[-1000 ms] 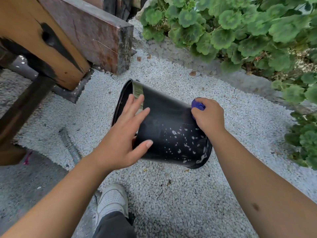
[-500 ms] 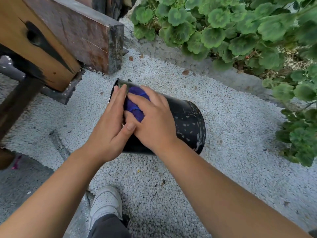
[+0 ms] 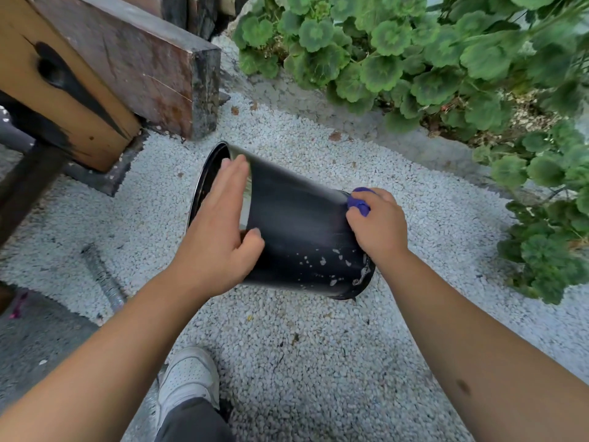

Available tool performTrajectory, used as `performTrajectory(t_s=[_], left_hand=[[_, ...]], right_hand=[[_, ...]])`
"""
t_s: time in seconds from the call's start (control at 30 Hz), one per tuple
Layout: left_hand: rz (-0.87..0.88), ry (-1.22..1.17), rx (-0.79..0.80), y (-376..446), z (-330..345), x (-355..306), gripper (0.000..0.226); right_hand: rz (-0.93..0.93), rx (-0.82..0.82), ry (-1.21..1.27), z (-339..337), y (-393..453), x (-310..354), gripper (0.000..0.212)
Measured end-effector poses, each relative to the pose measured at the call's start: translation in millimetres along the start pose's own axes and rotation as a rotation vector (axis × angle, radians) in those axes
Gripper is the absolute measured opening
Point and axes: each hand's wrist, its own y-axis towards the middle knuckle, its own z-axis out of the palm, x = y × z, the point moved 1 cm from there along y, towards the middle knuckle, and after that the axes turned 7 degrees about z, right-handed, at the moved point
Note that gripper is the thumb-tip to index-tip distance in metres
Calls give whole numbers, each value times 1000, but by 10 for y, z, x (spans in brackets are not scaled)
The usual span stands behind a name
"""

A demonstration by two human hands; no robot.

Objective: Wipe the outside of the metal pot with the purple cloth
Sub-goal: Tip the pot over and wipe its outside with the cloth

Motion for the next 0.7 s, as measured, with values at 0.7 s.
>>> performTrajectory(t_s=[0.7], left_hand=[[-131, -309, -187, -459, -103, 41, 25]], right_hand=[[170, 3, 335, -238, -2, 255, 36]])
